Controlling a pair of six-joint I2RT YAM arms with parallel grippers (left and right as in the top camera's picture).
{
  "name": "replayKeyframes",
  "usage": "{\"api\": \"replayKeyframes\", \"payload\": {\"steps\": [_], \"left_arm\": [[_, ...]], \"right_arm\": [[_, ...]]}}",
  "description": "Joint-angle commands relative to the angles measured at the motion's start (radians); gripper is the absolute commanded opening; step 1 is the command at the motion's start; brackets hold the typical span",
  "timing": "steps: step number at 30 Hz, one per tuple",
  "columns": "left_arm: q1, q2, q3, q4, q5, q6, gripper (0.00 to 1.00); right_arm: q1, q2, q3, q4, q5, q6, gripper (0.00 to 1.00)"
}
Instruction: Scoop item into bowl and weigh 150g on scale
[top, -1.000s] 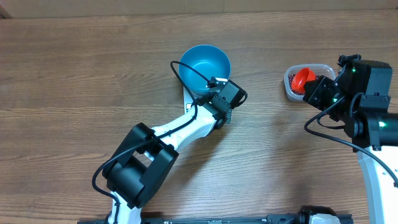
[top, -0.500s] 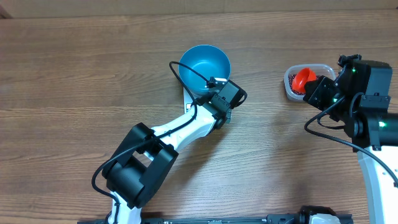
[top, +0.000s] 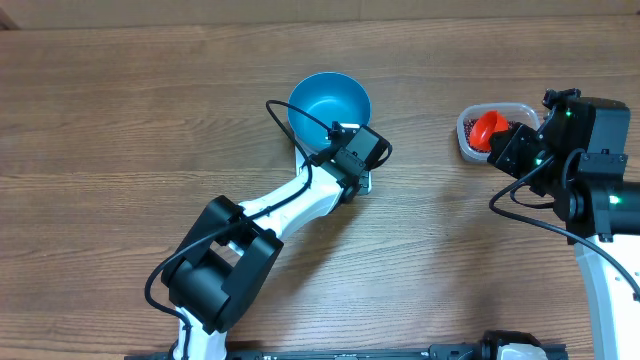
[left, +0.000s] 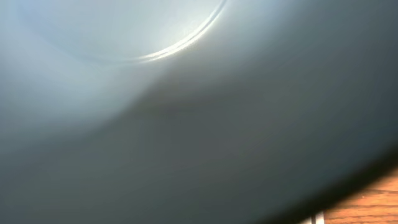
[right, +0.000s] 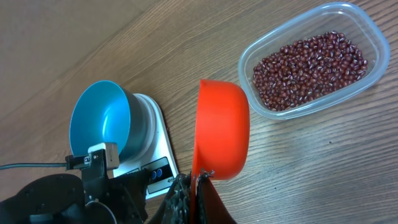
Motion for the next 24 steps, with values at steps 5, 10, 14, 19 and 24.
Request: {"api": "replayKeyframes", "payload": {"steps": [5,10,14,19,24], "left_arm": [[0.01,0.038,-0.01,-0.037,0.093,-0.008,0.04],[0.01,0.038,-0.01,-0.036,0.098,-0.016,0.04],[0.009,0.025,0.005,-0.033,0.098,-0.014,0.04],[0.001,-0.055,0.053,-0.064,0.097,0.021,0.04],[-0.019,-0.164,0.064,-0.07,0.099,0.054,0.04]], "right_arm": [[-0.007,-0.001,0.018,0.002,0.031,-0.008,0.04],[-0.007,-0.001,0.018,0.007,0.041,-0.008,0.04],[-0.007,-0.001,0.018,0.011,0.041,-0.008,0.04],[-0.007,-0.001,0.018,0.013,0.04,0.001,0.04],[-0.007,-0.001,0.018,0.017,0.026,0.003,0.04]]}}
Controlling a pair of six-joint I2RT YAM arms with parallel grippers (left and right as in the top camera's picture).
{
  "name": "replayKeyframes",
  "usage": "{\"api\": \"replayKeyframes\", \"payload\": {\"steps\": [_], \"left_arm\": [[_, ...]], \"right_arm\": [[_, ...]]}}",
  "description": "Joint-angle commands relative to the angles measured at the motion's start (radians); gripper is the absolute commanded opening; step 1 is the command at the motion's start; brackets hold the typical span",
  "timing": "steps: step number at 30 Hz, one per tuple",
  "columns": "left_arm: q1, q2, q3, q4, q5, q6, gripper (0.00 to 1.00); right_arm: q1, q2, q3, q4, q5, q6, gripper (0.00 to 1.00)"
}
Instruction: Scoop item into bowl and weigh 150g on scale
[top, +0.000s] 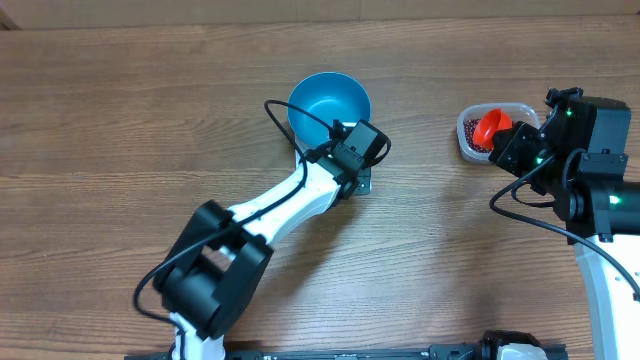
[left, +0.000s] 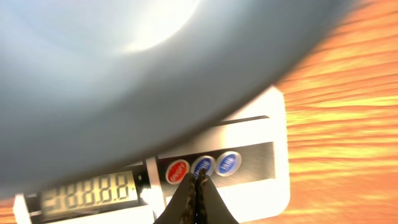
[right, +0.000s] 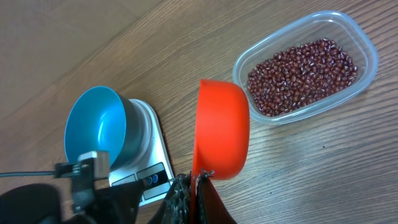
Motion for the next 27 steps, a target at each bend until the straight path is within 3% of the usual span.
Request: {"api": "replayKeyframes", "payload": {"steps": [1,15,27], "left_arm": [[-0.024,-0.138,0.038,-0.005,0.025,0.048,0.04],[-0.008,-0.443,0.038,-0.174,0.031,0.27,0.04],[0.017,-0.525,0.037,-0.365,0.035,0.296,0.04]], "right_arm": [[-0.007,-0.001,0.018,0.003,0.0,0.003,0.04],[-0.007,-0.001,0.018,0.0,0.0,-0.008,0.04],[-0.007,-0.001,0.018,-0.036,0.004,-0.008,0.04]]}}
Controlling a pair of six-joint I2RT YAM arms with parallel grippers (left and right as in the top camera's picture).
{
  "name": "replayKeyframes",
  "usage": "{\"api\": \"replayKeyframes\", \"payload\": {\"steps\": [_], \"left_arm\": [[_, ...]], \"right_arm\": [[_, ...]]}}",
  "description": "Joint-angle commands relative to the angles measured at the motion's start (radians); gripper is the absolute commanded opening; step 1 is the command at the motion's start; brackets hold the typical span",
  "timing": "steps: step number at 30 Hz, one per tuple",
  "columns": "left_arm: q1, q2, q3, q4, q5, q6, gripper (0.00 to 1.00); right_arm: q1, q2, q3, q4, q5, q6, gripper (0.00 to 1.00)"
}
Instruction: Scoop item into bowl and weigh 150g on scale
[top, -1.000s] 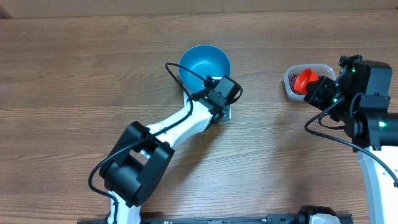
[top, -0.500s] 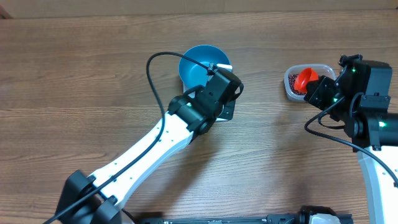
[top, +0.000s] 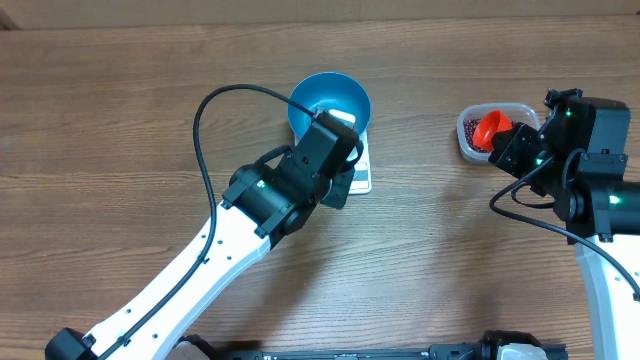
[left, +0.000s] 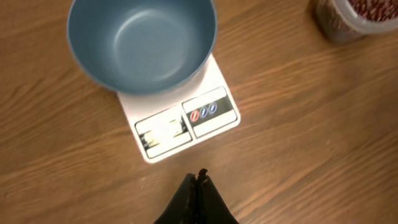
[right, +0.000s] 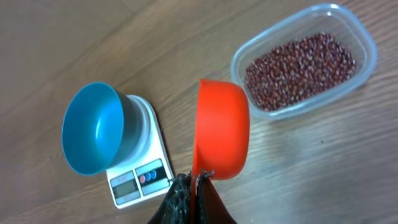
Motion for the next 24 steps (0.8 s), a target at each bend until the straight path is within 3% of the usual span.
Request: {"api": "replayKeyframes", "payload": {"steps": [1,11,19,20,21,22,23,24], "left_arm": [[0.029,-0.024,0.017,-0.045,0.008,0.026,0.04],[0.082,-0.024,0.017,-0.085,0.114,0.134,0.04],[0.082,-0.02,0.017,-0.036,0.079,0.16,0.07],[0.082,-0.019,0.017,-0.039,0.078,0.16,0.14],[0.082,-0.019,0.017,-0.047,0.079,0.16,0.43],[0.082,-0.019,0.017,-0.052,0.079,0.16,0.59],[0.082,-0.019,0.017,-0.053,0.079,0.16,1.0],[0.082,-0.019,0.017,-0.053,0.079,0.16,0.99]], "right_arm": [[-0.006,-0.001,0.018,-0.017,0.003,-0.007,0.04],[-0.006,-0.001,0.018,-0.029,0.004,-0.008,0.04],[-0.006,-0.001,0.018,-0.023,0.038,-0.061,0.04],[-0.006,-0.001,0.018,-0.023,0.038,-0.064,0.04],[-0.006,-0.001,0.018,-0.022,0.038,-0.064,0.04],[-0.006,-0.001,0.018,-0.019,0.038,-0.064,0.04],[-0.006,-0.001,0.018,-0.017,0.038,-0.064,0.04],[-0.006,-0.001,0.018,-0.013,0.038,-0.064,0.04]]}}
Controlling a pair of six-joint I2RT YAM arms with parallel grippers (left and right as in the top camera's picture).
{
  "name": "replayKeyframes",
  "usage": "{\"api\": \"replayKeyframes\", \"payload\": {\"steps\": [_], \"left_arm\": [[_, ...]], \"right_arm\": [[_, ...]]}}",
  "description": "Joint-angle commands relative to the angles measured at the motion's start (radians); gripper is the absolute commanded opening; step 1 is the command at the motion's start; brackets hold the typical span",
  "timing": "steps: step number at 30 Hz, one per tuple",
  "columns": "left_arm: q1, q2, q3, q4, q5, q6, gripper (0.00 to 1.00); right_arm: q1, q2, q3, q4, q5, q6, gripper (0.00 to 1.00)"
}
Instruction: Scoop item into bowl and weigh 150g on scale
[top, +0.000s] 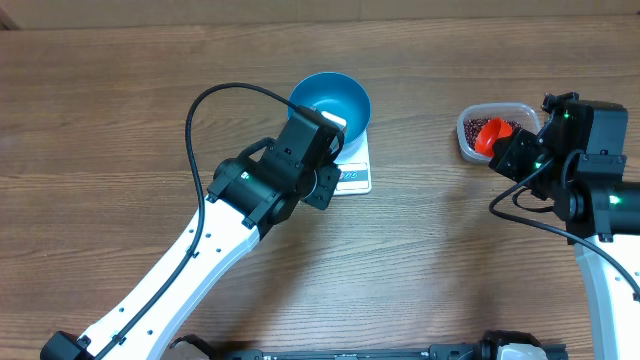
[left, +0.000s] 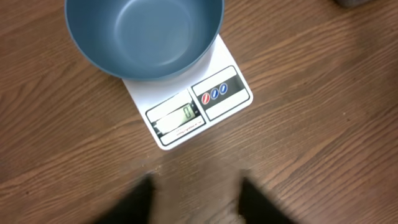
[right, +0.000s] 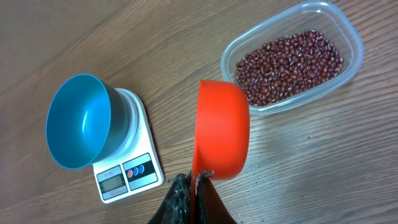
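An empty blue bowl (left: 144, 34) stands on a white scale (left: 205, 102) whose display reads 0. My left gripper (left: 196, 200) hangs open above the wood in front of the scale, its fingers blurred and nothing between them. My right gripper (right: 194, 180) is shut on the handle of an orange scoop (right: 222, 127), held on edge. The scoop shows no beans in it. Beyond it stands a clear container of red beans (right: 286, 59). In the overhead view the scoop (top: 490, 133) is at the container's (top: 495, 125) near edge.
The bowl (top: 330, 103) and scale (top: 352, 172) stand at the table's middle back, the bean container at the far right. The left arm's cable (top: 215, 100) loops over the table left of the bowl. Bare wood lies all around.
My left gripper was shut above the scale's front and is now open, a little further back. The scale display now reads 0. The right gripper still holds the scoop.
First my left wrist was pressed close against the bowl. Then its shut tip was at the scale's buttons. After that it stood raised and shut over the table, and now it is open. The right gripper held the orange scoop by the bean container throughout.
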Motion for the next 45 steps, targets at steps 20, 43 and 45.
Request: {"api": "replayKeyframes", "payload": {"steps": [20,43,45], "left_arm": [[0.062,-0.016,0.017,-0.025,-0.031,0.002,0.99],[0.109,0.074,0.016,0.009,0.002,0.006,0.99],[0.109,0.074,0.016,0.009,0.002,0.006,0.99]], "right_arm": [[-0.007,0.022,0.018,0.032,0.015,-0.042,0.04],[-0.007,0.022,0.018,0.05,0.014,-0.04,0.04],[-0.007,0.022,0.018,0.05,0.014,-0.04,0.04]]}}
